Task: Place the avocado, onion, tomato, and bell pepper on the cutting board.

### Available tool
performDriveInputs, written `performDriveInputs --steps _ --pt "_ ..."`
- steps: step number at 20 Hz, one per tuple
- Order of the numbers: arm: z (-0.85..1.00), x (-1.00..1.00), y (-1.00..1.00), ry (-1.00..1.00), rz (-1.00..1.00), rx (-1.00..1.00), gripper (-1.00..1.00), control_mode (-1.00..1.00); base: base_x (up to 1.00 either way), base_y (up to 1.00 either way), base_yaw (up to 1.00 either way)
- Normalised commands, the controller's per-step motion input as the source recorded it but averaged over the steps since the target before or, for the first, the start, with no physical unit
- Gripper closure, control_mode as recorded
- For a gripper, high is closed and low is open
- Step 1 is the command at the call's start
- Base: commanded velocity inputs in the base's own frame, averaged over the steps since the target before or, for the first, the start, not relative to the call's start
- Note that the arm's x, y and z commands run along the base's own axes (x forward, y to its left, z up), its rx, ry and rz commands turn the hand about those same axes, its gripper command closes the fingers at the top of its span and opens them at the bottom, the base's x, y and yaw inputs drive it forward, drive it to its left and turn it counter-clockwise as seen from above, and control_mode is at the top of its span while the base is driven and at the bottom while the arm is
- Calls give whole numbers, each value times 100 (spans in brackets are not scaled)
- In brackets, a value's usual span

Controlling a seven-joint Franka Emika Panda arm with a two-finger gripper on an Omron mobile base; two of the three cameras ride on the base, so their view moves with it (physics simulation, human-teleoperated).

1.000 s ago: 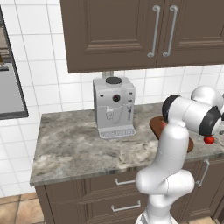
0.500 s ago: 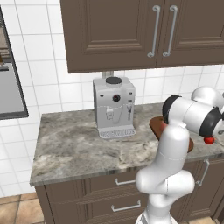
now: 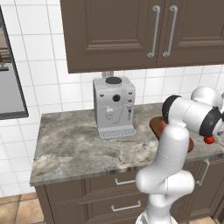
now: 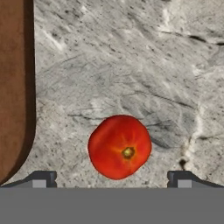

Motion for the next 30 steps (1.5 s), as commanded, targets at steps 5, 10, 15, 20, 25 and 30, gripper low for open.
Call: performDriveInputs --steps 5,10,15,20,25,30 --pt "-25 0 0 0 0 0 -100 -100 0 0 0" --pt "-17 3 0 0 0 0 -100 -100 0 0 0" --pt "-1 0 0 0 0 0 -100 -100 0 0 0" --pt "0 7 0 0 0 0 -100 -100 0 0 0" --pt "0 13 0 0 1 0 -100 -100 0 0 0" --pt "-1 3 -1 0 1 0 -100 -100 0 0 0"
